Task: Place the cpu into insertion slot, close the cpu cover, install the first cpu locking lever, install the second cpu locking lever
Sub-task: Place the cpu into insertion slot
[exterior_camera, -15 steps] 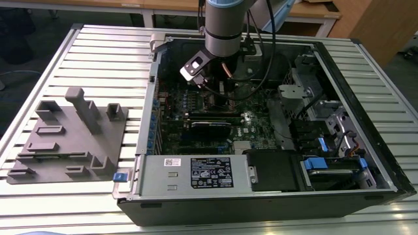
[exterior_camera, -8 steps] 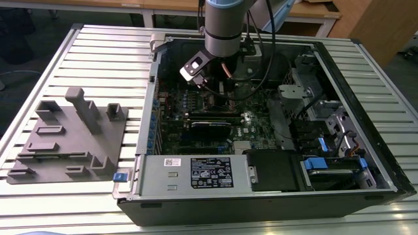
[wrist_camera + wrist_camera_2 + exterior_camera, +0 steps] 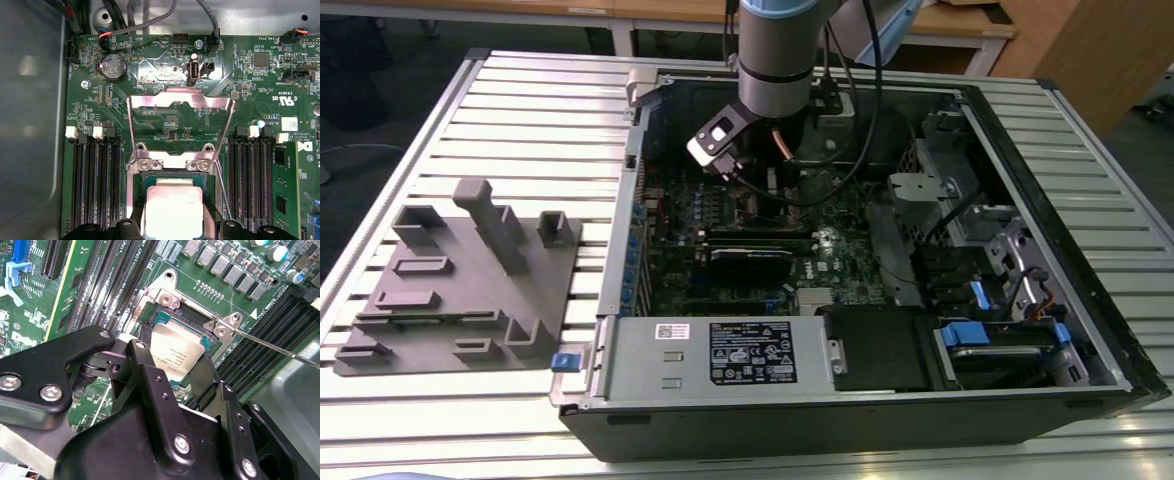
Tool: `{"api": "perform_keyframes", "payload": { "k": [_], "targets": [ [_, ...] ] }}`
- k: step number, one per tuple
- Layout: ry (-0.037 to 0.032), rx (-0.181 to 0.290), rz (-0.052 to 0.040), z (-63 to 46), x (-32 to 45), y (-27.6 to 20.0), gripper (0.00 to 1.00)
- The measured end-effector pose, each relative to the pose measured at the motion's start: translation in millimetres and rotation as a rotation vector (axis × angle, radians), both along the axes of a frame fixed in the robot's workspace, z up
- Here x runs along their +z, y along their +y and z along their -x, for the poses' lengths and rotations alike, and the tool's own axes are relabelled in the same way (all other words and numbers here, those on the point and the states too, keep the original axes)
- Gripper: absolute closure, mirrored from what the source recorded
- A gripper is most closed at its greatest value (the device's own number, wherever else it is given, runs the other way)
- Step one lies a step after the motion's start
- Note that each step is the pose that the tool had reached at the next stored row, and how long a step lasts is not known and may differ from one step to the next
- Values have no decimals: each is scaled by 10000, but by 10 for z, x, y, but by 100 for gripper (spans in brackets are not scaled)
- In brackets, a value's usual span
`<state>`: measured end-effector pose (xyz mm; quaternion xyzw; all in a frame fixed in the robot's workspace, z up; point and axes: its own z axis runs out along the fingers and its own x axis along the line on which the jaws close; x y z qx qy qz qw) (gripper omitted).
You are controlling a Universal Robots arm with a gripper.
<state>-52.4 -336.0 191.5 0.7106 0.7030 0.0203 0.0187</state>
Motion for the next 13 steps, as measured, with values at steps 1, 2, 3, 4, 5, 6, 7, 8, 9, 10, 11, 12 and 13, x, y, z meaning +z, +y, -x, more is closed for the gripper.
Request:
{"api": "perform_keyframes", "payload": {
  "k": [1, 2, 3, 4, 5, 6, 7, 8, 9, 10, 11, 12, 13],
  "targets": [
    [0, 0, -1, 0, 0, 0, 46],
    [-1, 0, -1, 0, 0, 0, 46],
    [-1, 0, -1, 0, 0, 0, 46],
    [-1, 0, -1, 0, 0, 0, 46],
    [0, 0, 0, 0, 0, 0, 46],
    [0, -1, -1, 0, 0, 0, 46],
    [0, -1, -1, 0, -1, 0, 46],
    [-1, 0, -1, 0, -1, 0, 46],
    [0, 0, -1, 0, -1, 0, 46],
    [-1, 0, 0, 0, -1, 0, 46],
    [-1, 0, -1, 0, -1, 0, 46],
    [-8, -1, -16, -1, -5, 3, 45],
    [-9, 0, -16, -2, -6, 3, 45]
  ]
}}
